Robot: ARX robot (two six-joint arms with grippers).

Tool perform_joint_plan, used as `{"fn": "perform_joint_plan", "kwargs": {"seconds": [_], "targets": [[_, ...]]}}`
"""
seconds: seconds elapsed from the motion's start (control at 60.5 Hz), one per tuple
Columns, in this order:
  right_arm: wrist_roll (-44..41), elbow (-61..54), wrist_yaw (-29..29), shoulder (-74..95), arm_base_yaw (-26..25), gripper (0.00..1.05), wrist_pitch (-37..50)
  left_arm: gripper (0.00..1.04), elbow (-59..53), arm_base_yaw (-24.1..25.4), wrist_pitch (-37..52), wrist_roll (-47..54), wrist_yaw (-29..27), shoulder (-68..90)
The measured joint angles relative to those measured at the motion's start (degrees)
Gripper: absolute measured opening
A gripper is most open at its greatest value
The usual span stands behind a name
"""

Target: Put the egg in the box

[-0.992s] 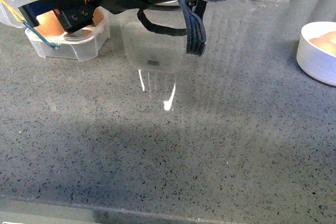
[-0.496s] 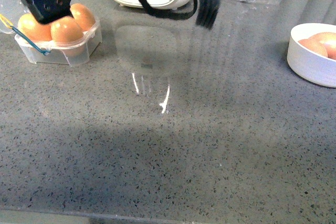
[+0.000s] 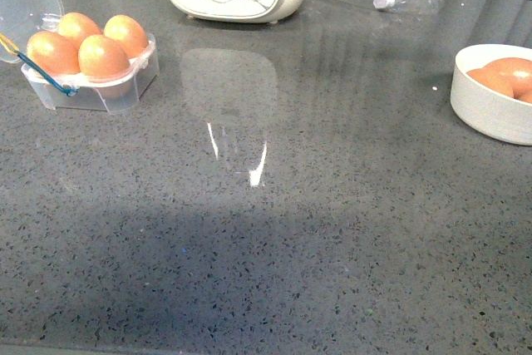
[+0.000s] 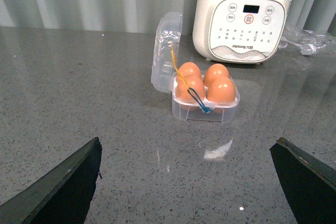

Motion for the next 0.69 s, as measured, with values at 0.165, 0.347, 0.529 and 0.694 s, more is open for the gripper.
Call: {"fn": "perform_joint_plan", "kwargs": {"seconds": [0.165, 0.347, 0.529, 0.694], "targets": [[0.4, -12.0, -0.2, -13.0, -7.4, 0.97, 1.8, 0.98, 0.0, 0.0, 0.0, 0.0, 0.0, 0.0], [1.9, -22.7, -2.8, -28.1, -16.2, 0.97, -0.4, 0.98, 0.0, 0.0, 0.0, 0.0, 0.0, 0.0], [4.3, -27.9, -5.0, -43.7, -18.5, 0.83, -10.4, 0.98, 0.0, 0.0, 0.0, 0.0, 0.0, 0.0], [5.8, -35.9, -5.3, -59.4, -18.6, 0.49, -18.1, 0.98, 0.0, 0.0, 0.0, 0.0, 0.0, 0.0]]}}
